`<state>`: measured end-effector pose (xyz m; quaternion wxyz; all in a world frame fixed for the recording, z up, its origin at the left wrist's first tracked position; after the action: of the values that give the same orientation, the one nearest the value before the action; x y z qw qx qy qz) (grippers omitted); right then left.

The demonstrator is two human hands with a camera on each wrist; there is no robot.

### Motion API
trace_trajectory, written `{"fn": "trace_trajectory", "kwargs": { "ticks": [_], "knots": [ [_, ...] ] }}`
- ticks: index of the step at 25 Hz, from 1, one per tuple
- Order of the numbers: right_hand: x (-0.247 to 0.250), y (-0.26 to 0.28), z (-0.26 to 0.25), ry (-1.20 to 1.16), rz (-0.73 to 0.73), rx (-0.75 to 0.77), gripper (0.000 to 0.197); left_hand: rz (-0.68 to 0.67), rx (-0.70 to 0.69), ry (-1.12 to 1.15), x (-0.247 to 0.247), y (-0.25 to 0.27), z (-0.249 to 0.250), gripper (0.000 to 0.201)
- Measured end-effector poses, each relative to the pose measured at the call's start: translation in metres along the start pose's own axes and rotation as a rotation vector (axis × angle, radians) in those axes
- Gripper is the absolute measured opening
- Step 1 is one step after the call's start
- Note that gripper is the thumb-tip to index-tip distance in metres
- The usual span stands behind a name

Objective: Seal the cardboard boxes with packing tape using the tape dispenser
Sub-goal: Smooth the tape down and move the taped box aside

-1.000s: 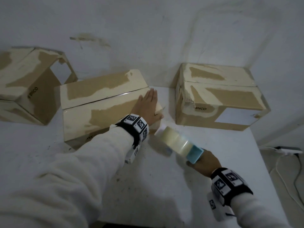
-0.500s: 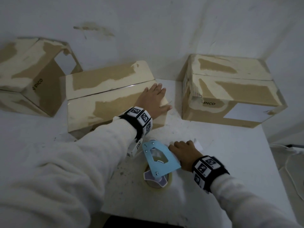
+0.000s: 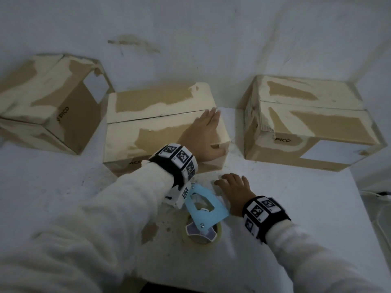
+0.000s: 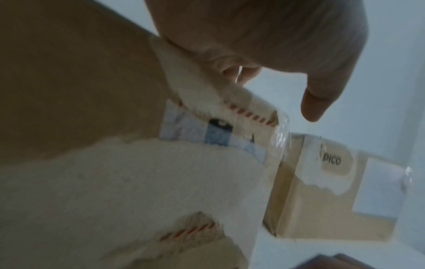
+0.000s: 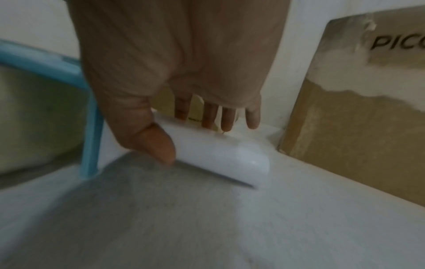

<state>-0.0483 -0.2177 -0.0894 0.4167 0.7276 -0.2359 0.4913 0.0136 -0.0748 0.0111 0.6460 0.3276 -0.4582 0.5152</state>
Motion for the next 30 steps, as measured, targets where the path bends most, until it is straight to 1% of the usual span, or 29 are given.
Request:
{"fn": "trace_trajectory", "kwargs": {
  "ticks": [1,2,4,5,6,7,8,9,11,13,14,16,18,20,22,24,26,30],
  "knots": [
    [0.010,0.001,0.003,-0.075,0.060,-0.007,0.061,0.045,0.029,0.006,0.005,0.008,-0.006,0.092],
    [0.023,0.000,0.005,-0.183,0.222,-0.006,0.051,0.108,0.064,0.021,0.011,0.019,-0.015,0.085],
    [0.053,0.002,0.011,-0.384,0.649,-0.054,0.026,0.280,0.124,0.086,0.024,0.047,-0.042,0.074],
    [0.070,0.004,0.010,-0.455,0.840,-0.073,0.020,0.358,0.148,0.115,0.029,0.062,-0.057,0.072],
    [0.084,0.000,0.006,-0.493,0.959,-0.079,0.020,0.408,0.176,0.127,0.034,0.077,-0.073,0.071],
    [0.094,-0.006,0.000,-0.506,1.004,-0.078,0.024,0.427,0.208,0.120,0.036,0.090,-0.088,0.070],
    [0.102,-0.014,-0.008,-0.504,0.995,-0.074,0.030,0.431,0.242,0.096,0.039,0.102,-0.103,0.070],
    [0.107,-0.023,-0.016,-0.485,0.941,-0.078,0.037,0.422,0.282,0.057,0.041,0.112,-0.115,0.072],
    [0.105,-0.037,-0.024,-0.450,0.784,-0.101,0.050,0.361,0.387,-0.004,0.040,0.130,-0.135,0.077],
    [0.093,-0.044,-0.024,-0.431,0.671,-0.125,0.058,0.293,0.490,0.063,0.032,0.141,-0.149,0.080],
    [0.090,-0.045,-0.025,-0.423,0.660,-0.137,0.060,0.284,0.512,0.122,0.029,0.145,-0.154,0.081],
    [0.086,-0.045,-0.023,-0.421,0.696,-0.169,0.061,0.310,0.511,0.210,0.025,0.145,-0.158,0.084],
    [0.084,-0.044,-0.024,-0.475,0.735,-0.203,0.062,0.333,0.511,0.279,0.025,0.144,-0.161,0.088],
    [0.085,-0.043,-0.027,-0.588,0.775,-0.225,0.062,0.332,0.494,0.340,0.027,0.140,-0.166,0.097],
    [0.086,-0.041,-0.032,-0.759,0.824,-0.235,0.056,0.314,0.486,0.392,0.033,0.134,-0.173,0.102],
    [0.088,-0.041,-0.035,-0.972,0.859,-0.265,0.051,0.299,0.476,0.445,0.038,0.126,-0.182,0.094],
    [0.089,-0.042,-0.034,-1.159,0.871,-0.312,0.050,0.290,0.467,0.483,0.045,0.119,-0.192,0.086],
    [0.092,-0.046,-0.021,-1.289,0.920,-0.402,0.046,0.228,0.443,0.491,0.060,0.111,-0.205,0.085]
  ]
}}
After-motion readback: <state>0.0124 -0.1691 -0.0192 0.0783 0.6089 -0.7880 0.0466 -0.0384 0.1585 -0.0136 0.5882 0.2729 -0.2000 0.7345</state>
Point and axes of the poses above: each hand's wrist, its own y-axis away from the middle knuckle, its own x-axis out of the back of the hand, z = x × y, the point moved 4 cm from there along -y, towards the middle knuckle, and after that the axes turned 1 degree about -y, right-handed, at the moved point
